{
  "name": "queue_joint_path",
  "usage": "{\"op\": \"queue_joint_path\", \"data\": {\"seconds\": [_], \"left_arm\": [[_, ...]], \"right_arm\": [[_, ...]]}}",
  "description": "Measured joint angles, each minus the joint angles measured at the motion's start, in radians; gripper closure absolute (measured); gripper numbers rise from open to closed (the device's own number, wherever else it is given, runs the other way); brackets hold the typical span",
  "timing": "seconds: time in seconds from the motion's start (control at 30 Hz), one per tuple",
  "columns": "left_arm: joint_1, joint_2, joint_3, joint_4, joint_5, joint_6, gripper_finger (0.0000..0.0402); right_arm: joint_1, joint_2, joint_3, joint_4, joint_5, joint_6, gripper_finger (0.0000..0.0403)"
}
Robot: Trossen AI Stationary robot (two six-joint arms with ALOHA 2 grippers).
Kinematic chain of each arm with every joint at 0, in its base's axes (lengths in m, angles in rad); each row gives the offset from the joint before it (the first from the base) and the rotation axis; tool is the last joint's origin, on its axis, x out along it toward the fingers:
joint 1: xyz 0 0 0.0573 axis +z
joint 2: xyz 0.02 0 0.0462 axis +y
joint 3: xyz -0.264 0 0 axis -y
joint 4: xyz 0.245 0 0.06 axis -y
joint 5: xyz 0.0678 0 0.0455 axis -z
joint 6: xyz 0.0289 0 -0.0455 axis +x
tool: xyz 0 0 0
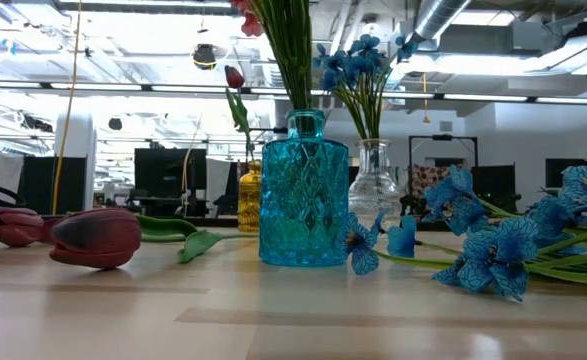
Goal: Sort flowers into vase by color
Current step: Put the left blue flowers into the transparent vase
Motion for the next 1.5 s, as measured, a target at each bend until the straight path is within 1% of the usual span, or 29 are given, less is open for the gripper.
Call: {"op": "queue_joint_path", "data": {"seconds": [0.1, 0.17, 0.27, 0.33, 0.53, 0.63, 0.77, 0.87, 0.97, 1.03, 1.23, 1.5], "left_arm": [[0.0, -0.006, 0.0, -0.019, 0.0, 0.0, 0.0193], [0.0, -0.006, 0.0, -0.019, 0.003, 0.0, 0.0193], [0.0, -0.006, 0.0, -0.02, 0.004, 0.0, 0.0193], [0.0, -0.006, 0.0, -0.026, 0.003, 0.0, 0.0193], [0.0, -0.006, 0.0, -0.034, 0.008, 0.0, 0.0193], [0.0, -0.006, 0.0, -0.034, 0.008, 0.0, 0.0193], [0.0, -0.006, 0.0, -0.034, 0.008, 0.0, 0.0193], [0.0, -0.006, 0.0, -0.034, 0.008, 0.0, 0.0193], [0.0, -0.006, 0.0, -0.033, 0.009, 0.0, 0.0193], [0.0, -0.006, 0.0, -0.033, 0.009, 0.0, 0.0193], [0.0, -0.006, 0.0, -0.033, 0.01, 0.0, 0.0193], [0.0, -0.005, 0.0, -0.033, 0.01, 0.0, 0.0193]], "right_arm": [[0.016, -0.012, -0.057, 0.006, 0.05, 0.046, 0.0349], [0.01, -0.019, -0.099, 0.018, 0.052, 0.08, 0.035], [-0.007, -0.025, -0.165, 0.086, 0.06, 0.09, 0.035], [-0.021, -0.027, -0.204, 0.143, 0.066, 0.087, 0.035], [-0.066, -0.029, -0.307, 0.277, 0.136, 0.069, 0.035], [-0.091, -0.029, -0.335, 0.32, 0.137, 0.068, 0.035], [-0.126, -0.029, -0.375, 0.481, 0.137, 0.001, 0.035], [-0.154, -0.028, -0.378, 0.553, 0.136, -0.065, 0.035], [-0.184, -0.028, -0.378, 0.576, 0.132, -0.084, 0.035], [-0.204, -0.025, -0.378, 0.57, 0.124, -0.073, 0.035], [-0.269, 0.033, -0.378, 0.59, 0.048, -0.049, 0.035], [-0.289, 0.1, -0.378, 0.598, 0.046, 0.0, 0.035]]}}
